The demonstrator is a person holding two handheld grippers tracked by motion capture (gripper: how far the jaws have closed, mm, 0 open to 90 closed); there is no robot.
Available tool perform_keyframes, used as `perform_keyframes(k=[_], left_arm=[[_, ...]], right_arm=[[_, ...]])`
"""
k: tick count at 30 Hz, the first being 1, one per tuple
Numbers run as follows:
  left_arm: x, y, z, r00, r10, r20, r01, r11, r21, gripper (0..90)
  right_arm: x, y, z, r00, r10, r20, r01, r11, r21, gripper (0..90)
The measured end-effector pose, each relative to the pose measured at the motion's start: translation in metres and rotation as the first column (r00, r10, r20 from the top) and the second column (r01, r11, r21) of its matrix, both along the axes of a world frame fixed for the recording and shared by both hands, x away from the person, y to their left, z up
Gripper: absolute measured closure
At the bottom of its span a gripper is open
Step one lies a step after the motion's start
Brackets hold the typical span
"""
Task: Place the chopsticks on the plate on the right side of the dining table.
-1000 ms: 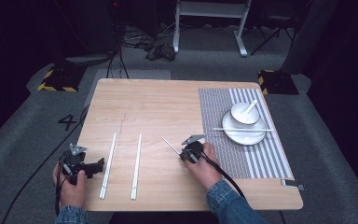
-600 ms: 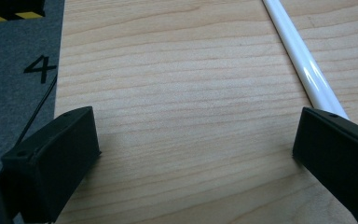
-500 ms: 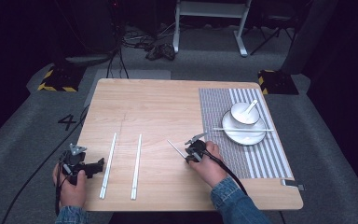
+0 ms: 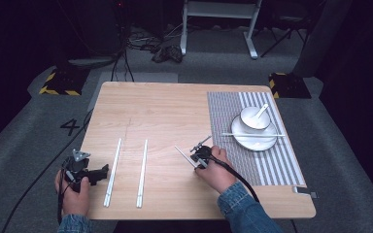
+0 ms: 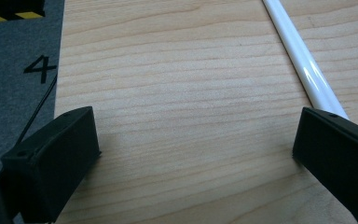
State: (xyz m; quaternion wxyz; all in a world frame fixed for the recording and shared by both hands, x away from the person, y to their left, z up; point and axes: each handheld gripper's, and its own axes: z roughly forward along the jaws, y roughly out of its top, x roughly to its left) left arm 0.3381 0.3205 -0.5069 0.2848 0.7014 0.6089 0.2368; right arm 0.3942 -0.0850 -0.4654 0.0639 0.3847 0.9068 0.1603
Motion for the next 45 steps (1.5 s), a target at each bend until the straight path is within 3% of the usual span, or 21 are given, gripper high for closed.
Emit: perform_keyframes(k=[3, 10, 17, 22, 28, 34, 35, 37, 45], left_arm=[[0.000, 0.000, 0.000, 1.0000, 0.000, 0.000, 0.000, 1.0000, 0.000, 0.1], [0.000, 0.000, 0.000, 1.0000, 0.000, 0.000, 0.000, 1.0000, 0.000, 0.1], [0.000, 0.000, 0.000, 1.0000, 0.000, 0.000, 0.000, 1.0000, 0.000, 0.1], [0.000, 0.000, 0.000, 1.0000, 0.000, 0.000, 0.000, 1.0000, 0.000, 0.1], [0.000, 0.000, 0.000, 1.0000, 0.000, 0.000, 0.000, 1.0000, 0.000, 0.1], [0.000, 0.000, 0.000, 1.0000, -0.001, 0.001, 0.001, 1.0000, 0.002, 0.1], [0.000, 0.000, 0.000, 1.0000, 0.000, 0.000, 0.000, 1.0000, 0.000, 0.1], [0.000, 0.000, 0.000, 1.0000, 0.000, 0.000, 0.000, 1.0000, 0.001, 0.1], [0.000, 0.000, 0.000, 1.0000, 0.000, 0.000, 0.000, 1.0000, 0.000, 0.1]], right_arm=[[0.001, 0.000, 0.000, 1.0000, -0.004, -0.005, 0.004, 1.000, -0.003, 84.5], [0.006, -0.003, 0.001, 0.9987, -0.023, -0.045, 0.023, 1.000, 0.014, 85.1], [0.005, 0.002, 0.002, 0.9991, -0.012, -0.040, 0.011, 1.000, -0.026, 85.1], [0.004, 0.000, 0.001, 0.9993, -0.017, -0.032, 0.017, 1.000, -0.003, 85.7], [-0.004, -0.004, -0.001, 0.9990, 0.033, 0.030, -0.034, 0.999, 0.011, 85.7], [-0.006, -0.004, -0.001, 0.9980, 0.063, -0.007, -0.062, 0.997, 0.047, 85.8], [-0.006, -0.005, 0.000, 0.9955, 0.085, -0.041, -0.083, 0.995, 0.056, 85.8], [-0.008, -0.006, 0.005, 0.9931, 0.099, -0.062, -0.094, 0.992, 0.085, 85.8], [-0.008, -0.018, 0.029, 0.9954, 0.094, -0.017, -0.092, 0.990, 0.103, 85.9]])
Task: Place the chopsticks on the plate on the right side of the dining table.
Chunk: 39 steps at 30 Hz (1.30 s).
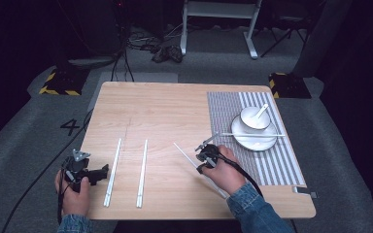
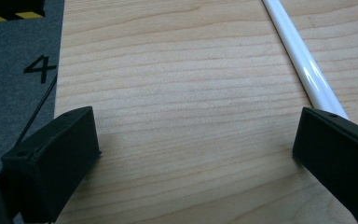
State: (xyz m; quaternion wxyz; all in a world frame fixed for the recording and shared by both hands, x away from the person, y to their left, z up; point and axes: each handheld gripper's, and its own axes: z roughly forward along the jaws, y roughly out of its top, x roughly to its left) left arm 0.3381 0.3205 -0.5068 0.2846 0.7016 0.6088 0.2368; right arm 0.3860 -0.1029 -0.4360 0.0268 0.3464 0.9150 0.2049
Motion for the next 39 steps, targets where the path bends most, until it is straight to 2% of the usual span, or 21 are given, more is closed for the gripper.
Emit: perform_keyframes(k=[8, 21, 33, 39], left_arm=[[0.000, 0.000, 0.000, 1.0000, 0.000, 0.000, 0.000, 1.0000, 0.000, 0.1], [0.000, 0.000, 0.000, 1.0000, 0.000, 0.000, 0.000, 1.0000, 0.000, 0.1], [0.000, 0.000, 0.000, 1.0000, 0.000, 0.000, 0.000, 1.0000, 0.000, 0.1], [0.000, 0.000, 0.000, 1.0000, 0.000, 0.000, 0.000, 1.0000, 0.000, 0.1]], right_arm=[[-0.002, -0.009, 0.026, 0.9992, -0.006, 0.039, 0.005, 1.000, 0.028, 85.9], [-0.003, -0.029, 0.060, 0.9927, -0.025, 0.118, 0.026, 1.000, -0.009, 85.9], [-0.002, -0.044, 0.072, 0.9853, -0.071, 0.155, 0.069, 0.997, 0.019, 86.0], [-0.001, -0.055, 0.079, 0.9783, -0.099, 0.182, 0.096, 0.995, 0.027, 86.0]])
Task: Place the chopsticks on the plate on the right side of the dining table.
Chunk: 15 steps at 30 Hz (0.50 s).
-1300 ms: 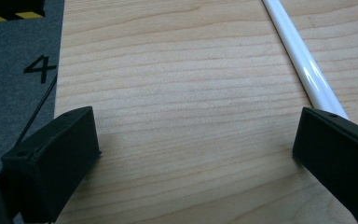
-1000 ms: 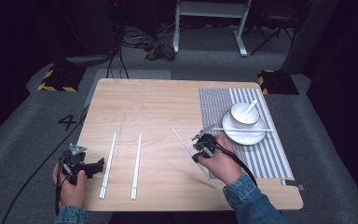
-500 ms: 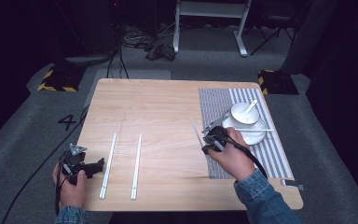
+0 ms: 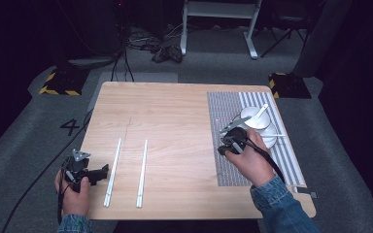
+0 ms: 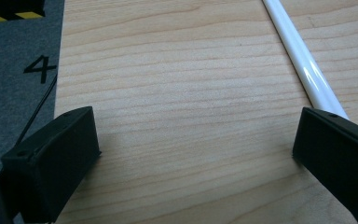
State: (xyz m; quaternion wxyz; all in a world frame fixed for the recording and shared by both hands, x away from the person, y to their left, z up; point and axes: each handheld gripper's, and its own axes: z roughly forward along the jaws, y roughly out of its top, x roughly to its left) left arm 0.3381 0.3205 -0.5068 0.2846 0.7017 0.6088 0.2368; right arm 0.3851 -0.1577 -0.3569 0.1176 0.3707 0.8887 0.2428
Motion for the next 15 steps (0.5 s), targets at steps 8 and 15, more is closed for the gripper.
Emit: perform_keyframes(k=[8, 15], left_arm=[[0.000, 0.000, 0.000, 1.0000, 0.000, 0.000, 0.000, 1.0000, 0.000, 0.1], [0.000, 0.000, 0.000, 1.0000, 0.000, 0.000, 0.000, 1.0000, 0.000, 0.1]], right_arm=[[0.000, -0.011, 0.007, 0.9993, -0.025, 0.028, 0.024, 1.000, 0.021, 86.0], [0.001, -0.023, 0.014, 0.9975, -0.052, 0.049, 0.050, 0.998, 0.036, 86.0]])
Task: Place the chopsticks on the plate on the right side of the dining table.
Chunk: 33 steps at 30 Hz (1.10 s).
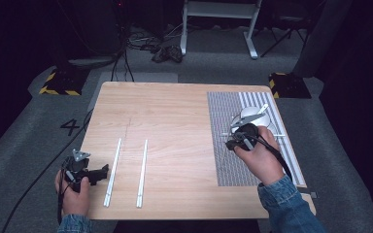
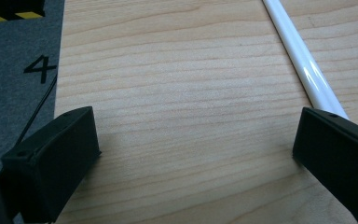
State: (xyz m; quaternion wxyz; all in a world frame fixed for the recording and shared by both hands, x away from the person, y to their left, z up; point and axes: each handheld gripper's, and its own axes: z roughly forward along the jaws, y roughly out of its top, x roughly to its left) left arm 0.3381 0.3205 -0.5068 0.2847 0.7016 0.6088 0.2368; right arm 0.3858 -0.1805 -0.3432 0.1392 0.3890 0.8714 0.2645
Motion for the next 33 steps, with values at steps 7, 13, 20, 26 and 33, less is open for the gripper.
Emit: perform_keyframes(k=[7, 13, 20, 26, 33], left_arm=[[0.000, 0.000, 0.000, 1.0000, 0.000, 0.000, 0.000, 1.0000, 0.000, 0.1], [0.000, 0.000, 0.000, 1.0000, 0.000, 0.000, 0.000, 1.0000, 0.000, 0.1], [0.000, 0.000, 0.000, 1.0000, 0.000, 0.000, 0.000, 1.0000, 0.000, 0.1], [0.000, 0.000, 0.000, 1.0000, 0.000, 0.000, 0.000, 1.0000, 0.000, 0.1], [0.000, 0.000, 0.000, 1.0000, 0.000, 0.000, 0.000, 1.0000, 0.000, 0.1]], right_arm=[[0.001, -0.020, 0.004, 0.9985, -0.053, 0.014, 0.053, 0.999, 0.000, 86.0], [0.002, -0.042, 0.004, 0.9940, -0.108, 0.019, 0.108, 0.994, -0.005, 86.0], [0.002, -0.070, 0.006, 0.9846, -0.172, 0.030, 0.173, 0.985, -0.017, 86.0], [0.001, -0.087, 0.008, 0.9771, -0.210, 0.035, 0.211, 0.977, -0.027, 86.0], [0.002, -0.107, 0.009, 0.9646, -0.260, 0.043, 0.263, 0.963, -0.057, 86.0]])
